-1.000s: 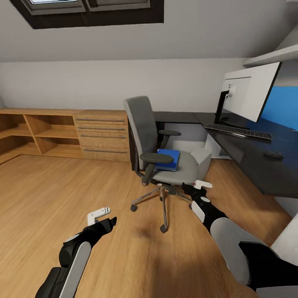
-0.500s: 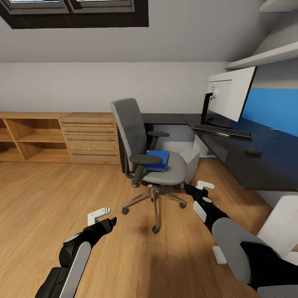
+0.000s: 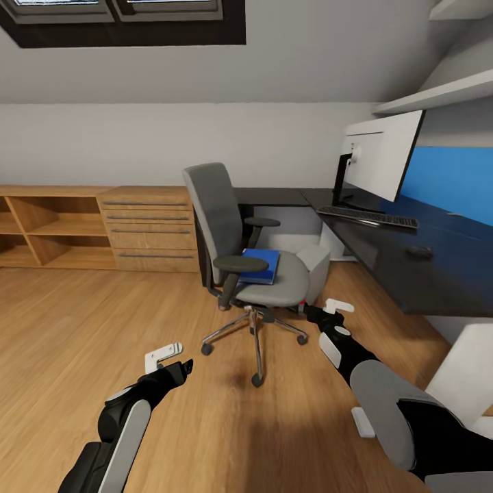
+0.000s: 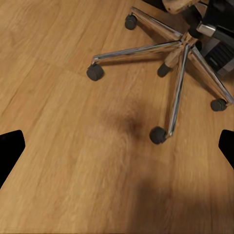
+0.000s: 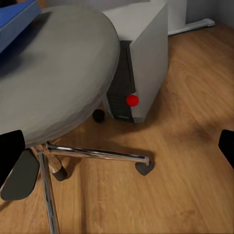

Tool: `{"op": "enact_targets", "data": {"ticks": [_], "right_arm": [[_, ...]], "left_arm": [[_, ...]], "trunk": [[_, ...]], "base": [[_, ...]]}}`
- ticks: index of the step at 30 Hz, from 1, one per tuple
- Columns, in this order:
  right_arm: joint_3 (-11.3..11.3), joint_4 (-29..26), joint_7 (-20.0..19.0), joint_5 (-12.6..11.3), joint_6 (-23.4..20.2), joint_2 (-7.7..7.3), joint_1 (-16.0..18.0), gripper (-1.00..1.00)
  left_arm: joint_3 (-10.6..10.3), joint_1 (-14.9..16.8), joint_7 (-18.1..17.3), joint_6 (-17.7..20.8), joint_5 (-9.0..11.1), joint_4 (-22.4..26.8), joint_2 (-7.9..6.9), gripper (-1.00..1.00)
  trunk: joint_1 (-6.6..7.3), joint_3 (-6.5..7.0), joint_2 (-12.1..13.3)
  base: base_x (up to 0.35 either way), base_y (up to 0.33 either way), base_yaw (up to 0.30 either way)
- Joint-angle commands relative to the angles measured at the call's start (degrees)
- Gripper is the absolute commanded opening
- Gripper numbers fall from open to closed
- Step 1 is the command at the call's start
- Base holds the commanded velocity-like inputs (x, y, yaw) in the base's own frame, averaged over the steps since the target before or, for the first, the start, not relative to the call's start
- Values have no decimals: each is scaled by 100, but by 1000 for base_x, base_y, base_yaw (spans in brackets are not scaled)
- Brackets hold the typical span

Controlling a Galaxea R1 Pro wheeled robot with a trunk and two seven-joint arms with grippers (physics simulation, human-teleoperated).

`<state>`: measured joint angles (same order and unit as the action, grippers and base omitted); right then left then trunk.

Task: In the bedroom, organize the workspace by keeping the computer under the desk, ensuring the monitor is on the desk, placing the keyboard on the desk next to the monitor, placing the mouse on the desk next to the keyboard, moving the folder from the swivel chair onto the desk next to the mouse, stacking the notebook on top of the folder with the pen on top of the notebook, and positioning the swivel chair next to the desk.

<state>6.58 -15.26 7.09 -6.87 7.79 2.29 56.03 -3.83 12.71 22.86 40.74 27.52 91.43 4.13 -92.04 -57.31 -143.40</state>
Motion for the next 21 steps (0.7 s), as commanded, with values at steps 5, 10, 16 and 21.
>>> {"op": "enact_targets", "data": {"ticks": [5,10,16,21], "right_arm": [[10,-3,10,-60,30,3,4,100],[11,-9,11,-60,30,-6,4,100],[20,-12,12,-60,30,-13,4,100],[180,-20,16,-60,23,-17,4,100]], "left_arm": [[-4,3,60,13,60,6,0,100],[-4,3,60,13,55,6,0,100],[4,3,61,13,52,6,0,100],[9,3,61,13,52,2,0,100]], "trunk": [[1,-6,-2],[1,-6,-2],[1,-6,-2],[1,-6,-2]], "base": [[204,0,0],[306,0,0],[315,0,0],[292,0,0]]}}
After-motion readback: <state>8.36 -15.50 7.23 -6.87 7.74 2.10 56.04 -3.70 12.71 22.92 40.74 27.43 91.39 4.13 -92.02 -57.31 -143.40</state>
